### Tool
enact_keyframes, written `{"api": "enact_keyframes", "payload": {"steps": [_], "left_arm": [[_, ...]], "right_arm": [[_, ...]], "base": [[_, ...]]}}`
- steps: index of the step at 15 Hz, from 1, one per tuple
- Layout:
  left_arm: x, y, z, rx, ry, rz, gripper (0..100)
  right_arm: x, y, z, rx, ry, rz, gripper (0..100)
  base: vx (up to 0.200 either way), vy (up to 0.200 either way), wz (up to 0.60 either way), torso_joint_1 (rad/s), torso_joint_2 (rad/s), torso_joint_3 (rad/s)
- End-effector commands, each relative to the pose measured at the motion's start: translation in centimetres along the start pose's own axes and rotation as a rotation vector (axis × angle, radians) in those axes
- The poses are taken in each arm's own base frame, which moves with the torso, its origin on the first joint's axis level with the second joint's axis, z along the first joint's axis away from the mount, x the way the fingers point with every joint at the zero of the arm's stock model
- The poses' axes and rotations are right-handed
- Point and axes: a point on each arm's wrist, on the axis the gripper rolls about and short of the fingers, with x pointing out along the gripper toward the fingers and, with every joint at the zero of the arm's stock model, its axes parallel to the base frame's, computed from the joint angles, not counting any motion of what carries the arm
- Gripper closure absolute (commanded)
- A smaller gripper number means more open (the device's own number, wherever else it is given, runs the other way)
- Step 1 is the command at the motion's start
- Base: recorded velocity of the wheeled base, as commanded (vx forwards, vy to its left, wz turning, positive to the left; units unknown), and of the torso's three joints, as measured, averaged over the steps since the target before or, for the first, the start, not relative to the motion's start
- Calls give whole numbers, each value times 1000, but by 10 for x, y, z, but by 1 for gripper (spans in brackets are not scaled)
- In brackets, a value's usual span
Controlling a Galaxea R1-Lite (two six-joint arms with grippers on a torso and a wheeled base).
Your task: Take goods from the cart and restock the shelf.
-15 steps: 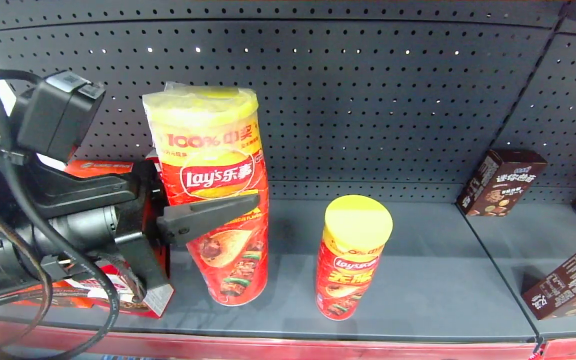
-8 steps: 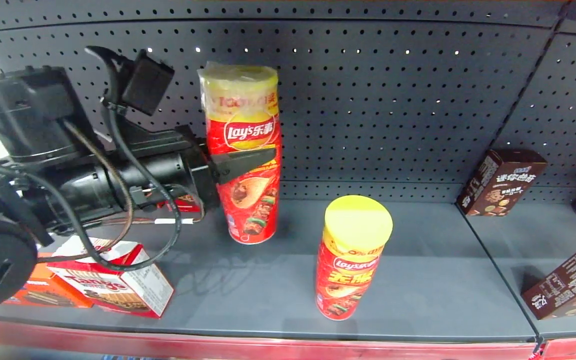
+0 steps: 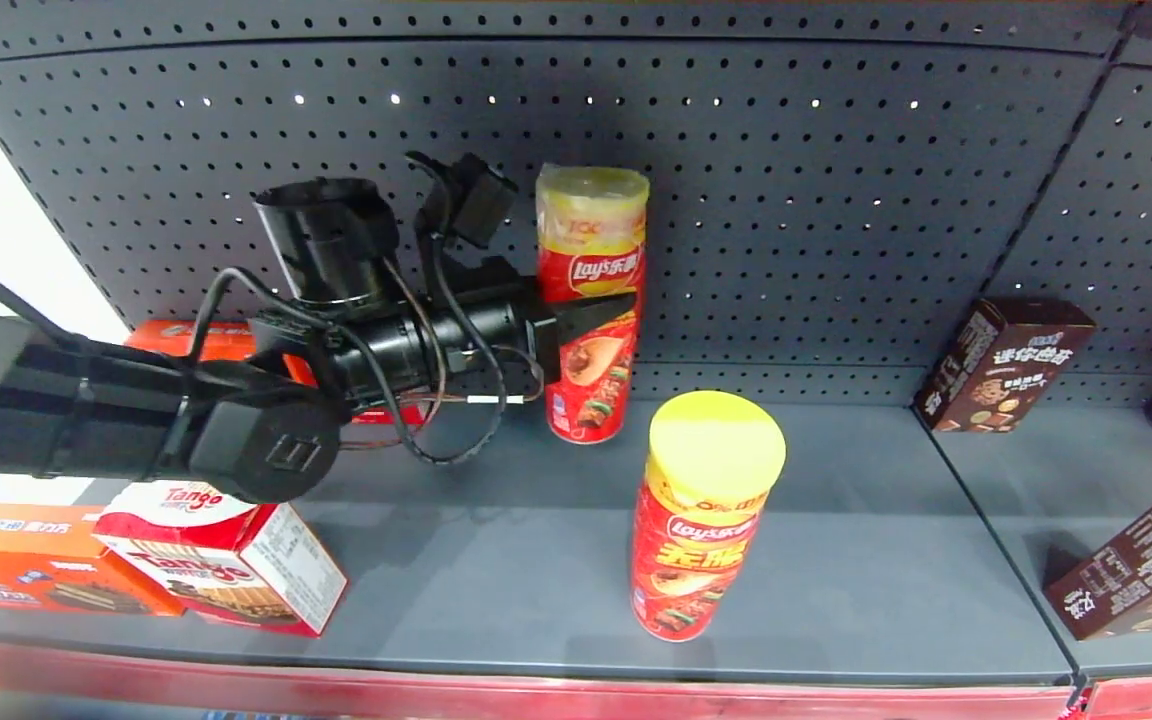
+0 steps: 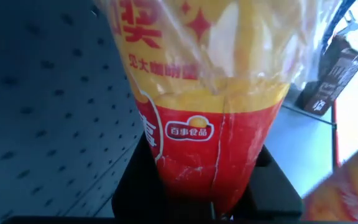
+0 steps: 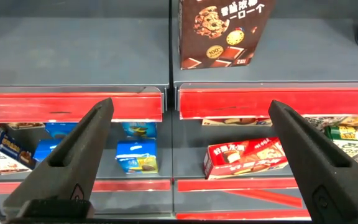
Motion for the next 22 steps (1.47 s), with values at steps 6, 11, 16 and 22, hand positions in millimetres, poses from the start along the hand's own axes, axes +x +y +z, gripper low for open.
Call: {"api": "enact_keyframes", "payload": {"steps": [6,11,16,22], "left_arm": [[41,16,-62,-28,32,-27,100],[52,23,-76,-14,15,-25,100],[57,21,-84,-2,-1,-35,100],[44,18,-57,-17,15,-22,0]], "right_arm": [[0,0,0,0,4,0,0],[0,0,0,0,4,0,0],[0,0,0,0,4,0,0],[0,0,0,1,4,-2,0]], "base": [[0,0,0,0,0,0],[0,0,0,0,0,0],[0,0,0,0,0,0],[0,0,0,0,0,0]]}}
